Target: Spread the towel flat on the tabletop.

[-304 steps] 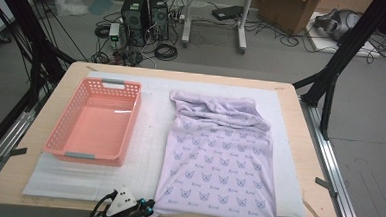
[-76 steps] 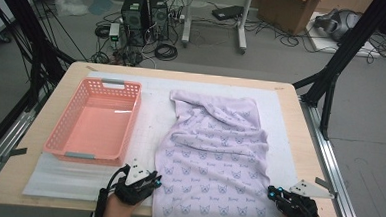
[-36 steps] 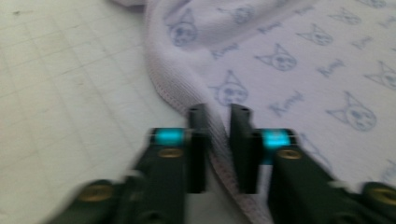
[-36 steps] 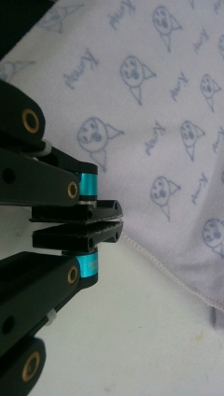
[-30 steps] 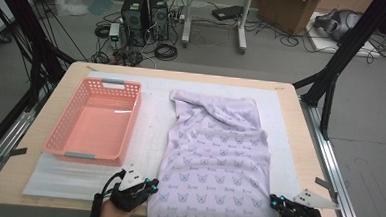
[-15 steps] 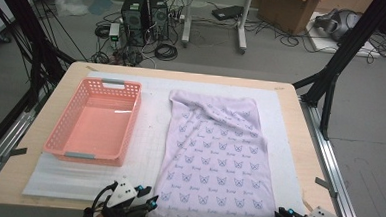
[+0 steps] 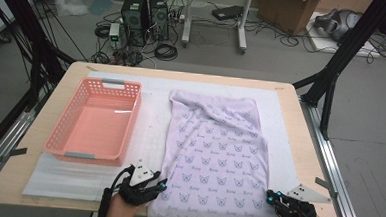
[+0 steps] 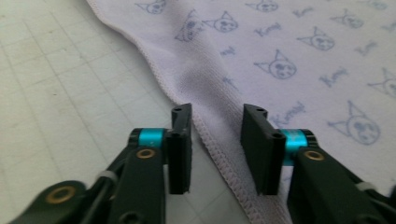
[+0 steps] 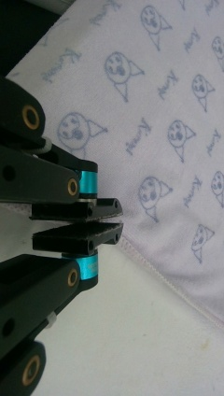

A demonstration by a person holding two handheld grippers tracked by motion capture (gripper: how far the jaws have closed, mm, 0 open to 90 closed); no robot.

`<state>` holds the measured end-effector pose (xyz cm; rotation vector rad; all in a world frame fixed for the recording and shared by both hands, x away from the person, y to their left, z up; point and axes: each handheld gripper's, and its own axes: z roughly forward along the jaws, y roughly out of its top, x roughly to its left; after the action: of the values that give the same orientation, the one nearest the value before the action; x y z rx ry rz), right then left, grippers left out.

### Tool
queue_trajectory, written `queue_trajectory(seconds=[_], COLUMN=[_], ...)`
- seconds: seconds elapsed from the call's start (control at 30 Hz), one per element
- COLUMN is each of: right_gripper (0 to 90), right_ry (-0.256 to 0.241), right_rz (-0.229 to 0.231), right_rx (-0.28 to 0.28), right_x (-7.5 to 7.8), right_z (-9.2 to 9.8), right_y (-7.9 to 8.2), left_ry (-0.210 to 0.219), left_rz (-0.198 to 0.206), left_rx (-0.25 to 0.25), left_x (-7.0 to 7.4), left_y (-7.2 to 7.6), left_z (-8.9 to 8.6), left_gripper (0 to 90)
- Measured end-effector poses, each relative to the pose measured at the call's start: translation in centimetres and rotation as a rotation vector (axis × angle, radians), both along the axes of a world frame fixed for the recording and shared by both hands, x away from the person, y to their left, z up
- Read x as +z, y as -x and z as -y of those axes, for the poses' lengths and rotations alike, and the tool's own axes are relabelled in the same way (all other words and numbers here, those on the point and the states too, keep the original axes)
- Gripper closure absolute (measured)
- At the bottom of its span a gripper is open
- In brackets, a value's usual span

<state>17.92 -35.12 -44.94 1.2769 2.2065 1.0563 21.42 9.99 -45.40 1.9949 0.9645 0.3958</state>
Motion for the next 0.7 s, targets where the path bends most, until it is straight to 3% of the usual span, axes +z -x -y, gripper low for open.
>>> queue_trajectory(seconds=[0.03, 0.13, 0.33, 0.53, 0.63, 0.7], right_gripper=[86.4, 86.6, 86.7, 86.6, 86.5, 82.5], right_ry=[-0.014, -0.039, -0.054, -0.081, -0.077, -0.079], right_rz=[-0.006, -0.006, -0.014, -0.028, -0.056, -0.069], right_rx=[-0.001, 0.002, 0.026, 0.075, 0.088, 0.090], right_x=[0.0, -0.1, 0.3, 0.9, 0.9, 0.7], right_z=[0.1, 0.5, 1.2, 1.4, 1.6, 1.8], right_y=[0.0, 0.1, 1.6, 3.4, 4.6, 4.9], left_ry=[0.011, -0.014, 0.035, 0.048, 0.042, 0.056], left_rz=[-0.010, 0.004, -0.018, -0.013, -0.026, -0.018], left_rx=[0.002, 0.004, 0.011, -0.033, -0.054, -0.062], left_x=[0.0, 0.2, 0.5, 1.0, 0.6, 0.5], left_y=[0.0, 0.6, 2.5, 5.6, 6.5, 6.4], left_z=[0.0, -0.1, -2.6, -3.6, -3.7, -3.6], left_gripper=[88.0, 88.4, 88.6, 88.6, 88.4, 81.9])
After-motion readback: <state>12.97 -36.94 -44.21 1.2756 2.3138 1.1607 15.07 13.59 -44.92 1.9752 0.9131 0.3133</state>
